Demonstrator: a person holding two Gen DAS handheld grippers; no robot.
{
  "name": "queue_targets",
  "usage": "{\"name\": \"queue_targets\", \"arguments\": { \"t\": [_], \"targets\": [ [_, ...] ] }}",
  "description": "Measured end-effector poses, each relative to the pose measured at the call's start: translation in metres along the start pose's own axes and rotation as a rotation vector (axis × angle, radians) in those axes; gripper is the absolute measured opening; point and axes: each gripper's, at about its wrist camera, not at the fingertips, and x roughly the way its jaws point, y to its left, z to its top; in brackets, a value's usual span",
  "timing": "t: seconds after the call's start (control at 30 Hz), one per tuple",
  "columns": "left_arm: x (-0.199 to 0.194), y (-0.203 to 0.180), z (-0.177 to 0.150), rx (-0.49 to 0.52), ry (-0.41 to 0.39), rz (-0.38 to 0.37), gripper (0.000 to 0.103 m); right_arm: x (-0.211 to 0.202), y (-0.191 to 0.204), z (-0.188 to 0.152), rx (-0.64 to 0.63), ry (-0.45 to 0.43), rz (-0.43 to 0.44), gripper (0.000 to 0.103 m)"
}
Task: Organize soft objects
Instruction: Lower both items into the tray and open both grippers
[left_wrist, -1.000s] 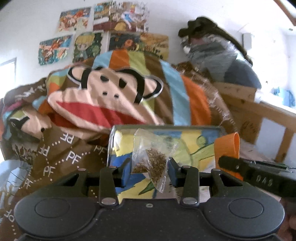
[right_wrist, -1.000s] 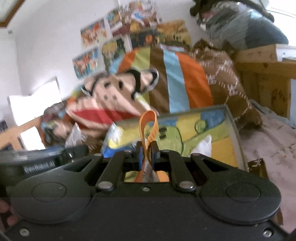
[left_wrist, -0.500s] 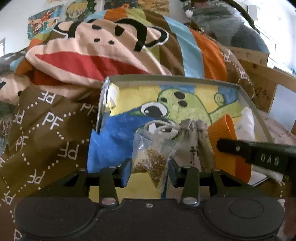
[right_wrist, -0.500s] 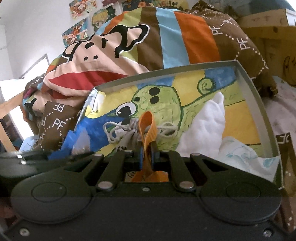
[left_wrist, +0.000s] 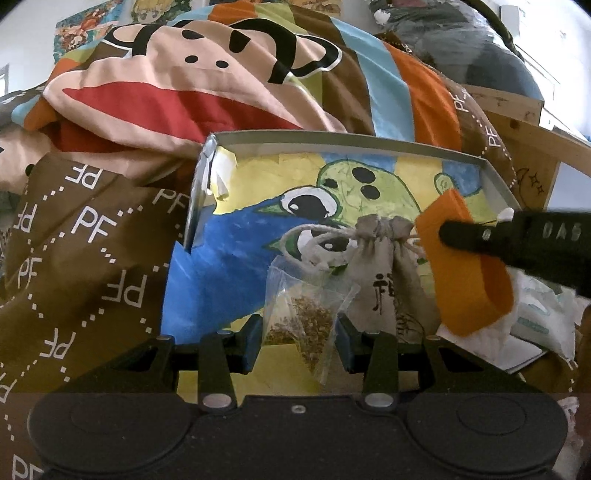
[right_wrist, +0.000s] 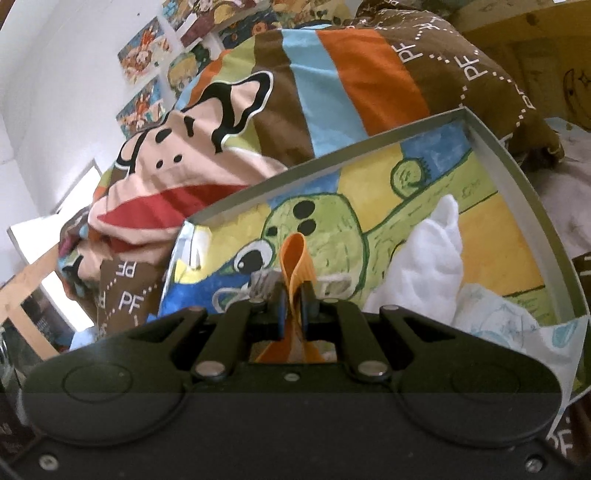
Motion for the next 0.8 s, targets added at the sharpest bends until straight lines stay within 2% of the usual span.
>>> {"name": "queue_targets", "arguments": {
  "t": [0.17, 0.37, 0.57, 0.67, 0.77, 0.8],
  "targets": [
    [0.003, 0.002, -0.001, -0.002, 0.006, 0.006, 0.044, 0.0, -0.004, 0.012, 0.01, -0.045, 0.014, 0.003],
    [0.006, 0.002, -0.002, -0.004, 0.021, 0.008, 0.044, 0.013, -0.014, 0.01, 0.0, -0.007, -0.019, 0.003],
    [0.007, -0.001, 0.0, -0.016, 0.035, 0.01, 0.047, 0.017, -0.006, 0.007, -0.064, 0.016, -0.052, 0.006],
    [0.007, -0.001, 0.002, -0.037, 0.044, 0.003, 0.051, 0.019, 0.002, 0.008, -0.104, 0.027, -0.066, 0.009],
    [0.005, -0.001, 0.005, -0.058, 0.049, -0.001, 0.055, 0.018, 0.01, 0.01, -0.146, 0.037, -0.083, 0.019],
    [0.004, -0.001, 0.005, -0.06, 0.05, -0.003, 0.057, 0.017, 0.013, 0.01, -0.159, 0.039, -0.089, 0.026]
  ]
}}
